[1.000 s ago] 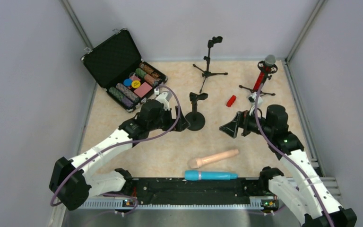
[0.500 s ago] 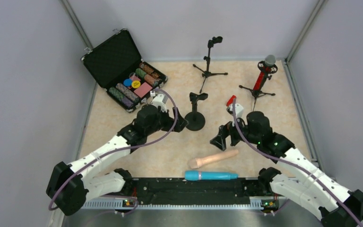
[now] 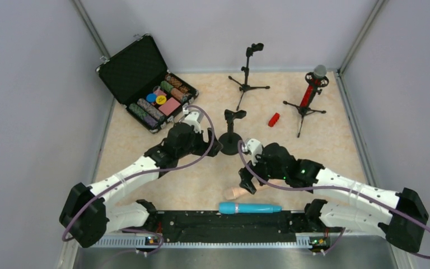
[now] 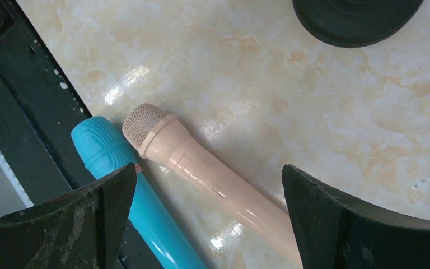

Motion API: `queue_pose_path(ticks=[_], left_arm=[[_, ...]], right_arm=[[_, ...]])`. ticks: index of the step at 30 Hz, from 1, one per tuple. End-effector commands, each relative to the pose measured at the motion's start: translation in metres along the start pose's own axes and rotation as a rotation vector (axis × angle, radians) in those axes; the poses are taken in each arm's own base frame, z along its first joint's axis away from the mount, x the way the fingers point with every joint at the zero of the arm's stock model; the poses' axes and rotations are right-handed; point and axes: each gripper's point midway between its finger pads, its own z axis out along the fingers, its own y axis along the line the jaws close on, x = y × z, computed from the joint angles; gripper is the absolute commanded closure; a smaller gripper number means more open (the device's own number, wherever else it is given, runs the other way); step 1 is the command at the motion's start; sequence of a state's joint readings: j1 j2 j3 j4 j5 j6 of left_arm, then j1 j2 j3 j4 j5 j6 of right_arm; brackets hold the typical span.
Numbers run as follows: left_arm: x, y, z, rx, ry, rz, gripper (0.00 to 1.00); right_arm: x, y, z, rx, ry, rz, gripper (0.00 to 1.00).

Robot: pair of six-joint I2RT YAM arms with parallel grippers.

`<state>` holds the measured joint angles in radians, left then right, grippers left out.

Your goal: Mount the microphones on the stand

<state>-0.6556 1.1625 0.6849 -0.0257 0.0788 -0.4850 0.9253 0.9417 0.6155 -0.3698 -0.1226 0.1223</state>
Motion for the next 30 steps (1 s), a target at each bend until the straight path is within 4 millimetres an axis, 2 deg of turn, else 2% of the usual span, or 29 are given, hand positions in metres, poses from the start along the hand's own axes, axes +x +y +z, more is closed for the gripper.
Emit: queue_pose_path(ticks=[1, 4, 9, 14, 22, 30], left_arm=[[-0.033, -0.006, -0.016, 0.006, -0.135, 0.027, 0.06], [-0.04, -0.002, -0.023, -0.019, -0.178, 0.034, 0.06], [-0.047, 0.004, -0.032, -0.056, -0.219, 0.038, 0.06], [-0.039, 0.012, -0.038, -0.093, -0.194, 0.037, 0.06], [-0.041, 0.02, -0.05, -0.128, -0.232, 0.036, 0.06], [-0.038, 0.022, -0.049, -0.131, -0.226, 0.05, 0.06]], right_arm=[[-0.009, 0.004, 0.014, 0.025, -0.015, -0.115, 0.01], [-0.001, 0.009, 0.022, 0.026, 0.023, -0.179, 0.02], [0.01, 0.006, 0.035, 0.075, 0.061, -0.221, 0.07], [0.012, 0.013, 0.046, 0.066, 0.067, -0.249, 0.08], [0.025, 0.025, 0.063, 0.027, 0.152, -0.27, 0.14], [0.027, 0.004, 0.072, 0.149, 0.201, -0.287, 0.17]])
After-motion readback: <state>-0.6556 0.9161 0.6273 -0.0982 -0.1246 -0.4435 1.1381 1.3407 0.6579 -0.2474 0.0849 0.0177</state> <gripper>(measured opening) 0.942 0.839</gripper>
